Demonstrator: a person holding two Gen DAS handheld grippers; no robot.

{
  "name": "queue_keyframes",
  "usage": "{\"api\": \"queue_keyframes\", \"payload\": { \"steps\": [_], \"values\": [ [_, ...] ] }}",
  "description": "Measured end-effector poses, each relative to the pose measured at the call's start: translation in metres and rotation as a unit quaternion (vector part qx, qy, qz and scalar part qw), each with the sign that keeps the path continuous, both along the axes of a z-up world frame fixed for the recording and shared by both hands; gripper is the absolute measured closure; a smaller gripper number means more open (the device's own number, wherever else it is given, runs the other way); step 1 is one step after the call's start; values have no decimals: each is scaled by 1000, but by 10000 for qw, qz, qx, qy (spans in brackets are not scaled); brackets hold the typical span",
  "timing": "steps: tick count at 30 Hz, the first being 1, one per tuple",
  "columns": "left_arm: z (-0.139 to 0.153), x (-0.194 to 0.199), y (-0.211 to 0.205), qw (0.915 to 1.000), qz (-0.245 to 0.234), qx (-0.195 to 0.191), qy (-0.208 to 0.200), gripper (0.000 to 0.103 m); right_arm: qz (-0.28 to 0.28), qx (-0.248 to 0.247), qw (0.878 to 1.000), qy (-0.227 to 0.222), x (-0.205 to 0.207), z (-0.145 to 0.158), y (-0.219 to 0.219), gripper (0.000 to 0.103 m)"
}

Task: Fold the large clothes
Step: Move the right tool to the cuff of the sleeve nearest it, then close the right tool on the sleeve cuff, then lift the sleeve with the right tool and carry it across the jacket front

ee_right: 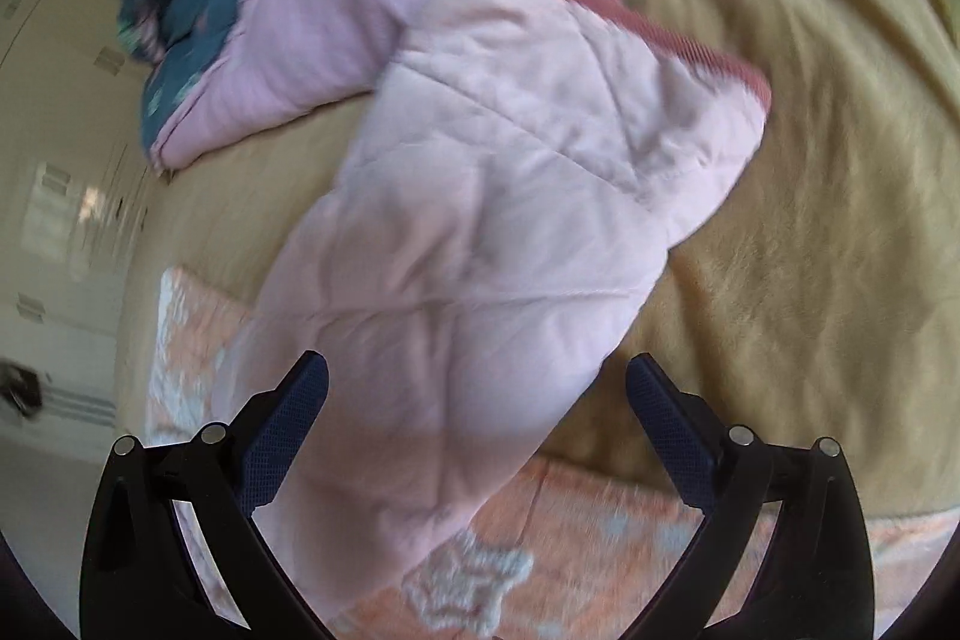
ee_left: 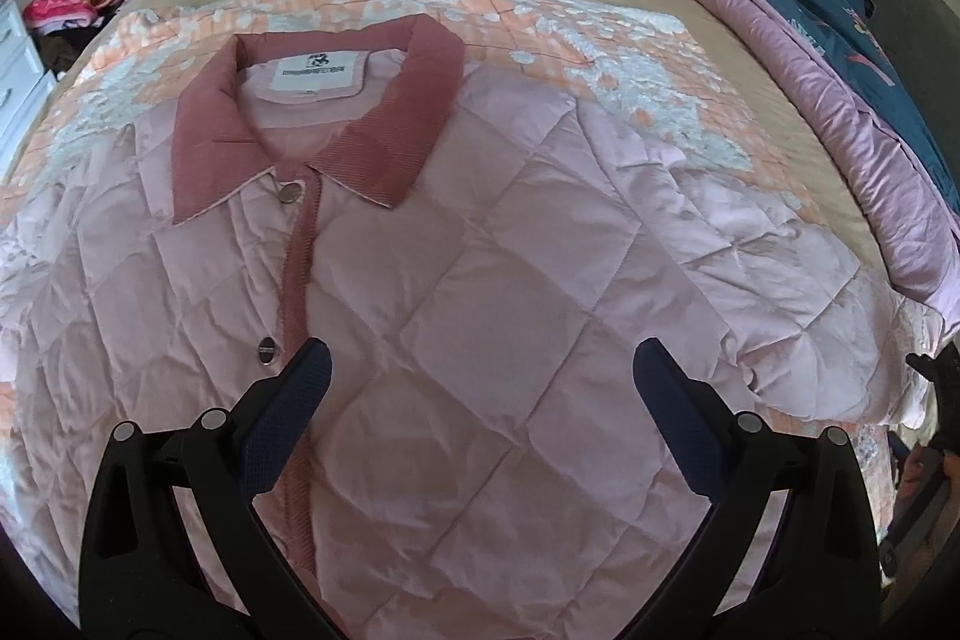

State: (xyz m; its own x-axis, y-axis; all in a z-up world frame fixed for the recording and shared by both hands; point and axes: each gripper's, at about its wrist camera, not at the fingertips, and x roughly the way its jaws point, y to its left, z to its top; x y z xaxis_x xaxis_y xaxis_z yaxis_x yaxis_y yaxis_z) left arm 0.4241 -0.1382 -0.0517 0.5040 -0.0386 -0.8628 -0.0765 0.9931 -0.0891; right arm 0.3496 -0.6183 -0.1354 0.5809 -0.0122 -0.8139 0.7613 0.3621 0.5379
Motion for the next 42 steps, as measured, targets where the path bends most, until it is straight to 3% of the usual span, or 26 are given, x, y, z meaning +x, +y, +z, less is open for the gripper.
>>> {"api": "queue_keyframes", "payload": {
  "steps": [4,5,7,11,15,23,30,42],
  "values": [
    [6,-3,13,10000,56,1,-29,8,-175,-20,9989,-440,-6,0,-7,9],
    [7,-4,16,10000,69,8,-29,8,-223,4,9979,-605,-8,-1,-10,16],
    [12,-8,26,9999,135,-3,-76,8,-380,80,9964,-750,-14,-8,-18,47],
    [22,-17,44,9996,218,-32,-191,8,-471,191,9924,-1117,-21,-11,-26,69],
    [33,-22,56,9991,257,-60,-317,8,-133,-251,9873,-1564,-22,21,-11,84],
    [51,-35,76,9984,263,-240,-438,8,940,-1152,9589,-2416,-18,100,48,87],
    [70,-53,96,9981,129,-299,-531,8,1897,-1844,9284,-2610,-6,161,118,87],
    [110,-73,139,9949,175,-501,-858,8,2803,-2249,8892,-2832,8,236,208,88]
  ]
}}
